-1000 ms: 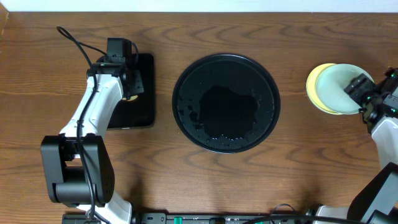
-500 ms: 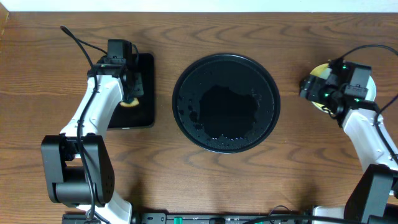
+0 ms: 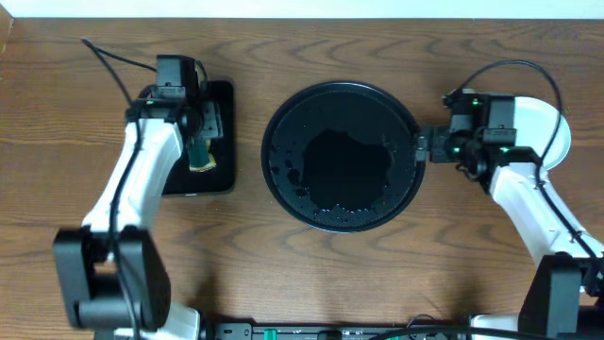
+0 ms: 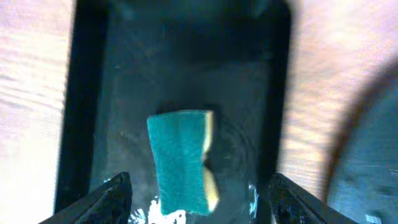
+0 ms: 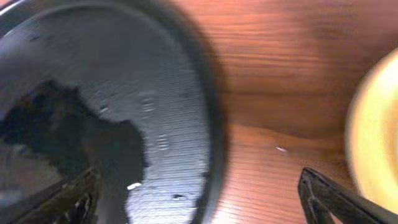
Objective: Clean dirty plates on tray and stack at the side
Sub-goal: 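Open the right gripper, release the plate and withdraw toward the front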
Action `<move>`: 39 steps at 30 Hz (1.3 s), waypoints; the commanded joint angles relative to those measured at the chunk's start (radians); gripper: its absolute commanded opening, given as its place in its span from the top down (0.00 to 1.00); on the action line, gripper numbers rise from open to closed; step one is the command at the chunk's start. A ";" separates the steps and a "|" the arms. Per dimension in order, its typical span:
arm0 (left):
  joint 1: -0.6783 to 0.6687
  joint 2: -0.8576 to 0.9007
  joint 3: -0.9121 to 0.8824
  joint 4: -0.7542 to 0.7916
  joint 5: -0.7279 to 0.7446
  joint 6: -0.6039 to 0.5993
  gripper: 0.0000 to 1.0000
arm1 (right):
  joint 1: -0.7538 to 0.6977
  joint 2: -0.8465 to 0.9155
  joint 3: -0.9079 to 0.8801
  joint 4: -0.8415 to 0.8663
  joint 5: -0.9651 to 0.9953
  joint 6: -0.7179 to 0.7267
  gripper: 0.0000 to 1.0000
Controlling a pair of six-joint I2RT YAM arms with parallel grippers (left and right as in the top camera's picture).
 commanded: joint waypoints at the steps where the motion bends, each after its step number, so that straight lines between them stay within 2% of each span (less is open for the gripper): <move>1: 0.002 -0.134 0.017 -0.002 0.044 -0.009 0.21 | 0.049 0.009 0.008 -0.008 -0.004 -0.036 0.01; 6: 0.002 -0.188 0.017 -0.006 0.044 -0.009 0.19 | 0.066 0.009 0.008 -0.010 -0.003 -0.036 0.01; 29: 0.002 -0.186 0.017 -0.006 0.044 -0.009 0.16 | 0.066 0.005 0.005 -0.018 -0.003 -0.036 0.01; 34: 0.002 -0.186 0.017 -0.006 0.044 -0.009 0.16 | 0.066 -0.089 -0.005 -0.056 -0.003 -0.036 0.01; 39: 0.002 -0.186 0.017 -0.006 0.044 -0.009 0.16 | 0.066 -0.304 -0.007 -0.143 -0.003 -0.036 0.01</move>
